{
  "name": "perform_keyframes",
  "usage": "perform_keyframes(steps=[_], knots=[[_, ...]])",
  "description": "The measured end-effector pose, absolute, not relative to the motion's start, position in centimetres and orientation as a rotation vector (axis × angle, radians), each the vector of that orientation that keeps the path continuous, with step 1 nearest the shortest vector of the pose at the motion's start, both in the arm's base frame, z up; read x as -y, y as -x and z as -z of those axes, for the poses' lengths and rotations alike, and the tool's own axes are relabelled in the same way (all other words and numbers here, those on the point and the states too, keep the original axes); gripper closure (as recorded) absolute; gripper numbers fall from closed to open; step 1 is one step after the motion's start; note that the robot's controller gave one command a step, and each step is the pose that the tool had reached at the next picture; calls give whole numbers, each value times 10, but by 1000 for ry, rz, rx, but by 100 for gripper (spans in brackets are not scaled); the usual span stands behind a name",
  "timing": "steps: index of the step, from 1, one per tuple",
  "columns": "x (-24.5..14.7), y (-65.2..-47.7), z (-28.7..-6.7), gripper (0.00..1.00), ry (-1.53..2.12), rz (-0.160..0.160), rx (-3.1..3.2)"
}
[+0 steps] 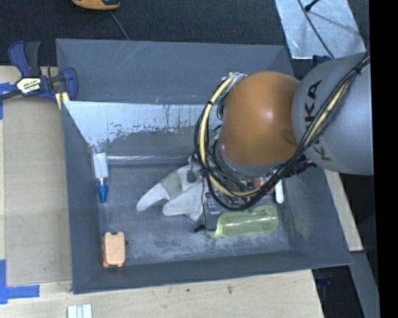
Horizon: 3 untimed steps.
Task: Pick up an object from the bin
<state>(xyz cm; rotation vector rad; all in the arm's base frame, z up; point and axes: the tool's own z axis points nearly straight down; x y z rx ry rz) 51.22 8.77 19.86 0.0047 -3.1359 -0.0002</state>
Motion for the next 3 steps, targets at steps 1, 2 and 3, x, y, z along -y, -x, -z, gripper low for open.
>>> perform_keyframes(steps=[1,2,3], knots=[[-87,-514,-203,0,0,1,3145],[-76,-545,-161,0,-208,0,3140],[1,-520,-75,0,-204,6,3142]])
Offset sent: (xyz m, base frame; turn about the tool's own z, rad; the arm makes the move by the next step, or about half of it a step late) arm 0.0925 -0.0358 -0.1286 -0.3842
